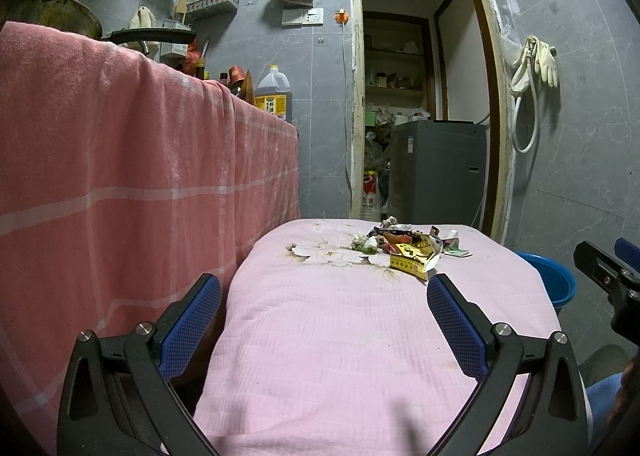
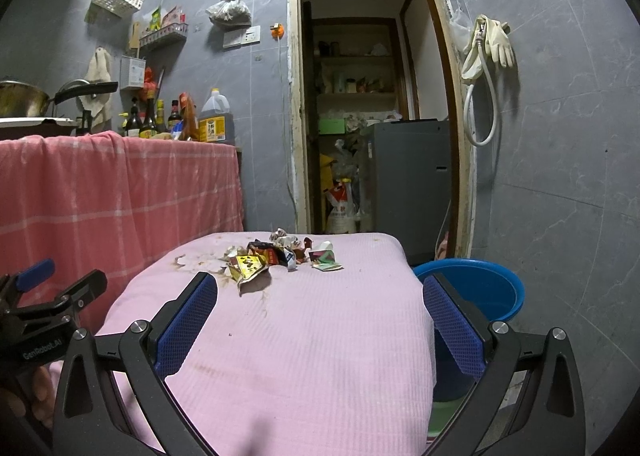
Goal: Collect trash
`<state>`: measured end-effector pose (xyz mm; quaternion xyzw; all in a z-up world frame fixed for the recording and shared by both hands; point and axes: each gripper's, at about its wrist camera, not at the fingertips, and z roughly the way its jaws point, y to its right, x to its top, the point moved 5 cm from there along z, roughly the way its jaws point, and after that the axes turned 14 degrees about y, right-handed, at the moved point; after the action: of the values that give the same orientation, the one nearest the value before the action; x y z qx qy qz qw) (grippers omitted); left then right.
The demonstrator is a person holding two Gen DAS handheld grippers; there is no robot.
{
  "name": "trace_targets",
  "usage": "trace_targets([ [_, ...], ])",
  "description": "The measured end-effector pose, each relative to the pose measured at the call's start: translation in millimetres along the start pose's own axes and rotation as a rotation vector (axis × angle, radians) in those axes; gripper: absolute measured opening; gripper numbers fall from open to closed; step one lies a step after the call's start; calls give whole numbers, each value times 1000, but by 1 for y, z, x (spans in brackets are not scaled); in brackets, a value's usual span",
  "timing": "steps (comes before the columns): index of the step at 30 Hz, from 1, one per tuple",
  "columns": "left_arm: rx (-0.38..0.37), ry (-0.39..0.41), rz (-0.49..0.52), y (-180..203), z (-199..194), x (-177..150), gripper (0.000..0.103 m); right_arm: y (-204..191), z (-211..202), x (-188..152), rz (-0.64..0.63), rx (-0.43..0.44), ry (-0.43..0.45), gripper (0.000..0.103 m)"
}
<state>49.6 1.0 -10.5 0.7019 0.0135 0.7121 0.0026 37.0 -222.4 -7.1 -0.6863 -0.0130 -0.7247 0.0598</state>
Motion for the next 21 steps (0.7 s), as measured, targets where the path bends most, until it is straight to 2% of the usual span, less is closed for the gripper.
trace_targets([
  [21,0,0,0,0,-1,-1,101,0,-1,-1,1,0,2,103],
])
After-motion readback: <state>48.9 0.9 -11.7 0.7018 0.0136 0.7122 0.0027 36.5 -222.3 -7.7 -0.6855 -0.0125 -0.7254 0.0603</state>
